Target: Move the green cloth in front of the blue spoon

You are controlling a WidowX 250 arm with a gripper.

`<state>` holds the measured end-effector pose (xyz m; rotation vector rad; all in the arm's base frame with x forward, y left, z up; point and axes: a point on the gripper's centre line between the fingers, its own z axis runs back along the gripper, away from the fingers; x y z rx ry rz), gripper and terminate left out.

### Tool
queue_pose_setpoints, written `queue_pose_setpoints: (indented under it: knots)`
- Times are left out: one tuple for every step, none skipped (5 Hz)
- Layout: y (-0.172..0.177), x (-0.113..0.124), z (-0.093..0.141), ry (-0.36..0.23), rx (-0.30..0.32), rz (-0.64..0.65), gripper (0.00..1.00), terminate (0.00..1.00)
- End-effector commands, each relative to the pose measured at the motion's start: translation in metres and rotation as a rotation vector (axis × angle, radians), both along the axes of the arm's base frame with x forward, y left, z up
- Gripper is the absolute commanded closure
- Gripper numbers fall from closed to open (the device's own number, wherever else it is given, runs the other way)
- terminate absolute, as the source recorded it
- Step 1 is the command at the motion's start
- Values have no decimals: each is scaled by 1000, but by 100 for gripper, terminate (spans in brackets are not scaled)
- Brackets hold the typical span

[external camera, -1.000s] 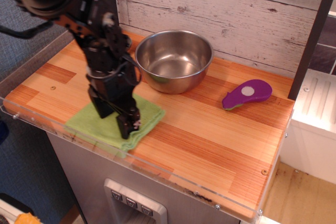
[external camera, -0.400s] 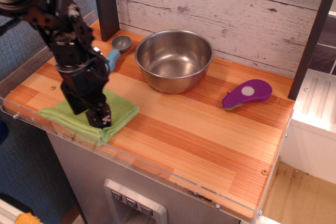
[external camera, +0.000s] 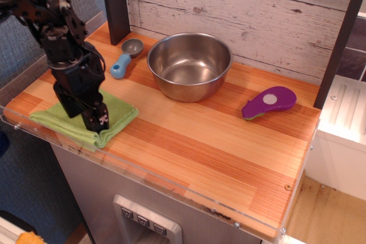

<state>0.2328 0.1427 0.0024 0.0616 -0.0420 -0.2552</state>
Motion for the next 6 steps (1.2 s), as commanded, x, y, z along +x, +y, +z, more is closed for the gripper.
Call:
queue_pose_setpoints:
  knots:
    - [30,-2,-24,54,-3,59,0,0]
    - [29,4,-28,52,-2,39,0,0]
    - [27,11,-28,37,2,24,0,0]
    - [27,14,-27,34,18,40,0,0]
    - [25,13,-6,-13,24,81,0,0]
    - [17,19,43,-135,31,114,0,0]
